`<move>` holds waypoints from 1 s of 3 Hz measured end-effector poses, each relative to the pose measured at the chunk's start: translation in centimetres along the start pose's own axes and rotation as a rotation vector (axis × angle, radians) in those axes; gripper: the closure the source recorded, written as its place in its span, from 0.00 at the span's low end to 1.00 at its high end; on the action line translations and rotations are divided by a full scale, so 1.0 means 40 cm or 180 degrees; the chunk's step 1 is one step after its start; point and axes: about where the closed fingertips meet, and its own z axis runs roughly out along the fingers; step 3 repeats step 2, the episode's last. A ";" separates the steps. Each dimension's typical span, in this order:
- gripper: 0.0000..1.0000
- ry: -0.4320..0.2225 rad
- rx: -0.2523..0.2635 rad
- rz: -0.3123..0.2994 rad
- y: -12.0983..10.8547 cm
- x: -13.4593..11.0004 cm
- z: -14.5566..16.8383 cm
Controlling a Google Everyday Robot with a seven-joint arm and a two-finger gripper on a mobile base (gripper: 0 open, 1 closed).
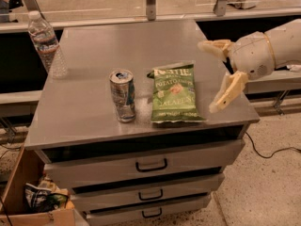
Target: Move green jalapeno chip bag near redbull can
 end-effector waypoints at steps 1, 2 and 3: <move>0.00 0.0305 0.0410 -0.0279 -0.112 -0.022 -0.108; 0.00 0.0582 0.1143 -0.0654 -0.241 -0.104 -0.285; 0.00 0.0582 0.1143 -0.0654 -0.241 -0.104 -0.285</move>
Offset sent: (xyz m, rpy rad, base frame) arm 0.1132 -0.1487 0.2426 -0.2063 -0.6922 -0.4825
